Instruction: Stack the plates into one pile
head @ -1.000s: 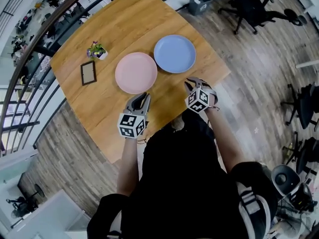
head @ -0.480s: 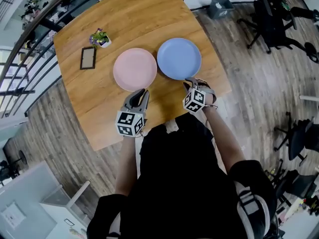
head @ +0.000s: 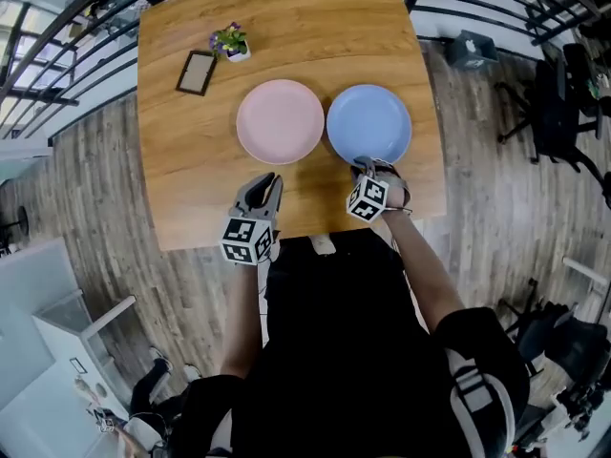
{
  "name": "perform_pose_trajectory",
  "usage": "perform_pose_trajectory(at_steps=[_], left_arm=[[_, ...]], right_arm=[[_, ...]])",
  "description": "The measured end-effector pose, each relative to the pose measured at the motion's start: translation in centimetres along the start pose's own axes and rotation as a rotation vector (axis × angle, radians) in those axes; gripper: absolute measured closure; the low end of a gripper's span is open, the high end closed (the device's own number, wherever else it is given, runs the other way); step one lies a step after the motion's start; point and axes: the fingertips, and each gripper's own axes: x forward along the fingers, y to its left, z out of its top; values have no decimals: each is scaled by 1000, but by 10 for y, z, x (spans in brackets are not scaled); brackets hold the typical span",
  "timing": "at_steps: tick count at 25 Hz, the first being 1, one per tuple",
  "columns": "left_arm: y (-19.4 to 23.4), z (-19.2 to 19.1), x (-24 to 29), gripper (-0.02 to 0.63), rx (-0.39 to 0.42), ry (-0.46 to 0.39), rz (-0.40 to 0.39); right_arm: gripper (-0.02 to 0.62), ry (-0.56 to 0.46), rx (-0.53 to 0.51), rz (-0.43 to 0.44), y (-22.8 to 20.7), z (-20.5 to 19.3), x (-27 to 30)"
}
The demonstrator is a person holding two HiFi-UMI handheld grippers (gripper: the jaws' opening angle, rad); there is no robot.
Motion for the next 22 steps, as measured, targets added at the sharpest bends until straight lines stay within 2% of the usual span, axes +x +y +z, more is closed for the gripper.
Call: perform_pose_trajectory(at_steps=[5,10,16,22], left_arm=[[12,-4,-9,543,-47,-10,74],[13,-12,-15,543,-71,-9,104],[14,-7,-20,543,-74,-21,99],[14,-5,-22,543,-59,-31,70]], right_arm=[[514,27,-44,3,-6,3,13],[546,24,-61,5,-4,6,17],[555,32,-37,-15,-8,7,12],[569,35,-48,-79,-16,11,1]])
